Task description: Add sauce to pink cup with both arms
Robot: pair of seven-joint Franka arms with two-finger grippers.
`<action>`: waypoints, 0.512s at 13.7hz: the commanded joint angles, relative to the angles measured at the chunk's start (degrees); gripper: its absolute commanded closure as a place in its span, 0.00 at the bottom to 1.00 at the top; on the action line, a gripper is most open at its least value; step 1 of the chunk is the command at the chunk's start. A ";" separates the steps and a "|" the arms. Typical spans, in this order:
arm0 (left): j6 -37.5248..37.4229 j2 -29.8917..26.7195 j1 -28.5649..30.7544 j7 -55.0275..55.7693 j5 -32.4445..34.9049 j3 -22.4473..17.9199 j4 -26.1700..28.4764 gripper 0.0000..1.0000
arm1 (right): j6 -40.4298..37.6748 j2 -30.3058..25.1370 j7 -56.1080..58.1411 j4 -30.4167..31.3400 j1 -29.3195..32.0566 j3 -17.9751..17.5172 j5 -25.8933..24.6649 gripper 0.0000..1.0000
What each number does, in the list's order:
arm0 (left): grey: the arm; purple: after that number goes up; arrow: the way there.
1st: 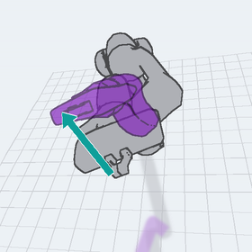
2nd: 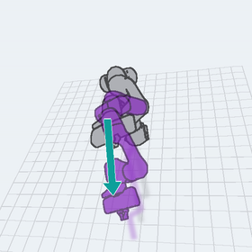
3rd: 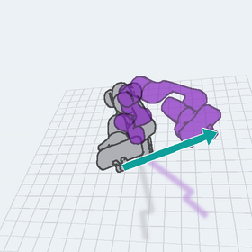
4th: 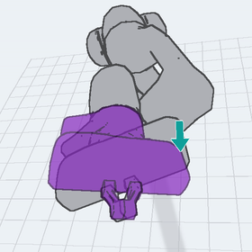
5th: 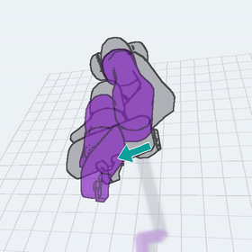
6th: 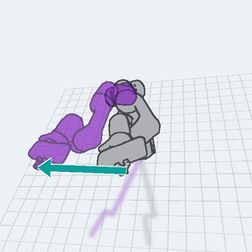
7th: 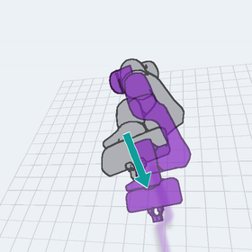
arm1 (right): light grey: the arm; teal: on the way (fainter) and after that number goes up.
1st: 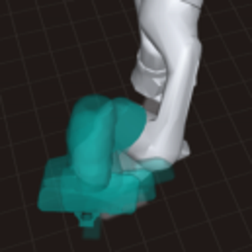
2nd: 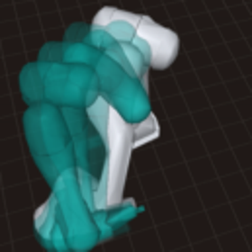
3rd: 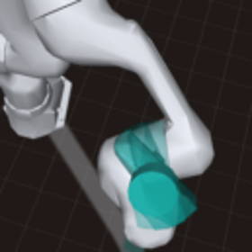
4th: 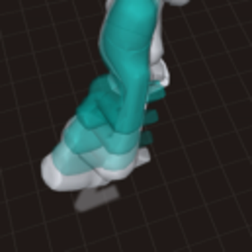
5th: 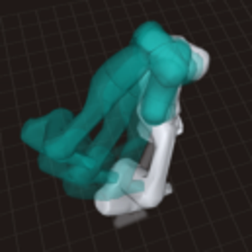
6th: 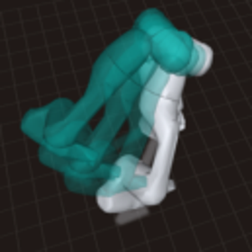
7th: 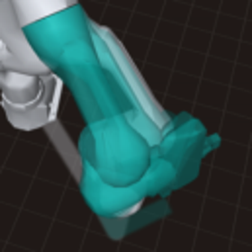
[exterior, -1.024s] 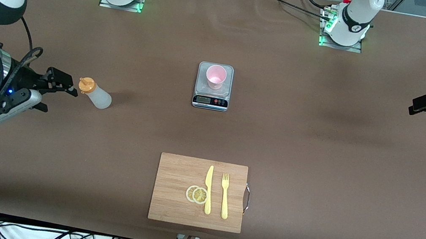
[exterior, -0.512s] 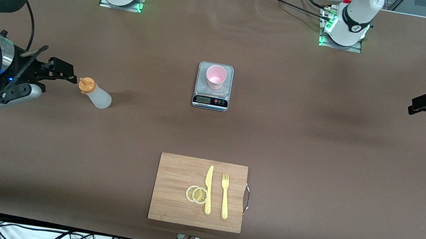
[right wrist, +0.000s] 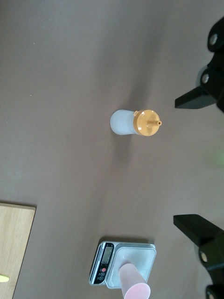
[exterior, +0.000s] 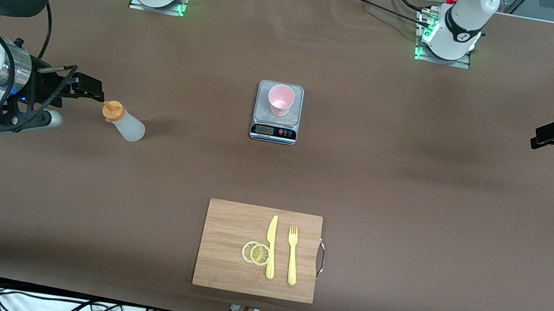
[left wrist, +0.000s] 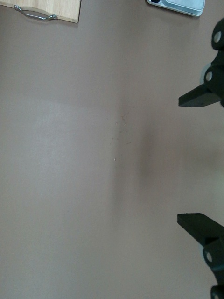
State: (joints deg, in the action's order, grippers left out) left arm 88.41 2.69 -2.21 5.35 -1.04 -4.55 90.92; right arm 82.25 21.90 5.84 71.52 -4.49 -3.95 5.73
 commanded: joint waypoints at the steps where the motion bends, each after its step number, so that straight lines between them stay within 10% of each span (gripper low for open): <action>1: -0.87 -0.32 0.10 -0.51 -1.34 -0.02 -0.30 0.00 | -0.86 -1.51 -0.39 1.35 0.53 -0.19 -0.98 0.00; 7: -0.87 -0.23 0.10 -0.51 -1.34 -0.02 -0.30 0.00 | -2.18 -1.51 -0.13 0.03 0.70 0.08 -2.39 0.00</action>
State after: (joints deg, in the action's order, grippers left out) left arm 88.35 2.69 -2.21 5.35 -1.03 -4.54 90.92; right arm 81.22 21.77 5.85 71.47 -4.14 -3.74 4.39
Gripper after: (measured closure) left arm 0.000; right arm 0.000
